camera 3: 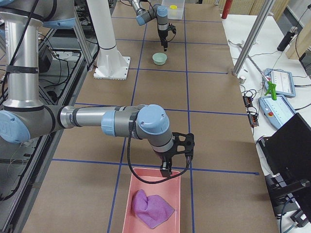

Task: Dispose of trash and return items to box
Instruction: 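Reach the left gripper to the pale green bowl rim and grasp it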

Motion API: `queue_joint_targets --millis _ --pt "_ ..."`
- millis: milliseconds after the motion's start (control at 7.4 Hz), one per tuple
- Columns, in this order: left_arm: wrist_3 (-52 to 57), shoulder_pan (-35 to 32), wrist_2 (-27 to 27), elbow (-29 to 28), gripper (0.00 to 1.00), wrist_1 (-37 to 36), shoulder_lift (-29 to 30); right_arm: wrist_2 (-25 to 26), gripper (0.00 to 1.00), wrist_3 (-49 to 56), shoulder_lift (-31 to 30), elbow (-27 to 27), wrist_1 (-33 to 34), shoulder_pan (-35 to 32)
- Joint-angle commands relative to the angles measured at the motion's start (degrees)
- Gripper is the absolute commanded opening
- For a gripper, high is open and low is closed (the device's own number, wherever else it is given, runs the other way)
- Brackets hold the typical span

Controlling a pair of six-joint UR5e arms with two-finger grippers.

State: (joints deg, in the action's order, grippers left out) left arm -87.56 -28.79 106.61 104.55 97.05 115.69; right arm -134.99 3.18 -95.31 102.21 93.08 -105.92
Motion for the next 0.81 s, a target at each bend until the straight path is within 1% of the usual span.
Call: queue_joint_targets --millis 0,135,270,405,541,676 --pt "-1.38 3.12 -1.14 -0.40 0.98 0.42 0.06 -0.10 1.00 -0.02 -0.40 0.45 -0.01 0.36" --pt "-2.34 4.43 -1.15 -0.40 0.98 0.42 -0.20 -0.27 1.00 -0.02 -0.93 0.80 -0.01 0.36" --pt "-2.70 5.05 -1.15 -0.92 0.81 0.42 0.14 -0.80 1.00 -0.02 -1.19 0.97 -0.09 0.36" --pt "-3.84 5.14 -0.88 -2.14 0.26 0.60 0.84 -2.02 1.00 -0.02 -1.63 1.06 -0.18 0.36" --pt "-5.67 5.32 -0.79 -2.41 0.18 0.86 1.72 -2.64 1.00 -0.02 -2.16 1.06 -0.44 0.36" --pt "-7.61 5.32 -0.71 -2.59 0.03 0.95 1.82 -2.82 1.00 -0.02 -2.25 1.15 -0.45 0.36"
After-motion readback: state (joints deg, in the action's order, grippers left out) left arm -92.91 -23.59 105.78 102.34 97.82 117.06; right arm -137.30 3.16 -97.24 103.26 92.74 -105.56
